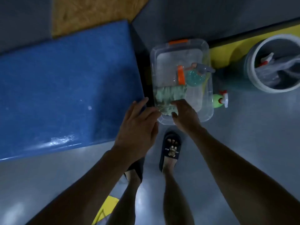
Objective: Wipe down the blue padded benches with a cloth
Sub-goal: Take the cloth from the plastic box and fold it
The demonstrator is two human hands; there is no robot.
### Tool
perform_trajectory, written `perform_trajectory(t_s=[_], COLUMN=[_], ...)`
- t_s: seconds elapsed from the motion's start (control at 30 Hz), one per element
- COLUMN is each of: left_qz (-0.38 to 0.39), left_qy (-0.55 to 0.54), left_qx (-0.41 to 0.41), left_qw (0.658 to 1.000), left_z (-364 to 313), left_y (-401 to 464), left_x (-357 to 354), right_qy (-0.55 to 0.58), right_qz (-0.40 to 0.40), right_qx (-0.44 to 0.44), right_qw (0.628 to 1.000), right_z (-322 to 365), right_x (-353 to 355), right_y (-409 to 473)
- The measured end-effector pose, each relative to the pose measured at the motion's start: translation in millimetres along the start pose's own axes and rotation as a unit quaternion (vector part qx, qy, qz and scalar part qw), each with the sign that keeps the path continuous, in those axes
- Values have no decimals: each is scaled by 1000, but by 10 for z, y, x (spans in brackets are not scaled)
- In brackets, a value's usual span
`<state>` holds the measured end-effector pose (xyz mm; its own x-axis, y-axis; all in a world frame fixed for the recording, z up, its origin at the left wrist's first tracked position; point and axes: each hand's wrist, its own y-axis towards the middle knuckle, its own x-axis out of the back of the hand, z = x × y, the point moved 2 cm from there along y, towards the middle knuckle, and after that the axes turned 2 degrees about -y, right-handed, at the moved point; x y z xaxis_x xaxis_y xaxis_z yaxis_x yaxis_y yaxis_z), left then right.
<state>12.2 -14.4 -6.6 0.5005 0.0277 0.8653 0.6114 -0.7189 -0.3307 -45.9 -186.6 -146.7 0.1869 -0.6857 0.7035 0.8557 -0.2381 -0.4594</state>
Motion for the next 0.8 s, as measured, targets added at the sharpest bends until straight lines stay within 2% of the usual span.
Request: perform_trajectory(t_s=[0.13, 0.27, 0.4, 0.5, 0.6, 0.67, 0.73, 0.8], left_qz=[-15, -16, -23, -27, -40, -72, -106, -123], left_qy=[53, 97, 118, 112, 85, 36, -72, -210], left_qx=[-25, -35, -35, -38, -54, -66, -47, 53], left_qw=[998, 995, 992, 993, 994, 995, 991, 968], left_z=[58, 81, 76, 77, 70, 73, 77, 71], left_y=[99, 131, 134, 123, 99, 45, -34, -113], left_x=[-150, -271, -312, -307, -203, -101, 26, 224], right_qy=[-116, -246, -277, -172, 61, 212, 297, 355], right_qz=[14, 52, -15, -28, -20, -10, -6, -19], right_qx=[61, 36, 57, 21, -53, -110, -135, -138], right_qw=[991, 967, 959, 984, 997, 971, 945, 924], right_z=[35, -118, -260, -292, -193, -39, 128, 304], right_x=[-265, -547, -672, -577, -315, -60, 222, 523], right_y=[312, 472, 562, 578, 426, 226, -7, -241])
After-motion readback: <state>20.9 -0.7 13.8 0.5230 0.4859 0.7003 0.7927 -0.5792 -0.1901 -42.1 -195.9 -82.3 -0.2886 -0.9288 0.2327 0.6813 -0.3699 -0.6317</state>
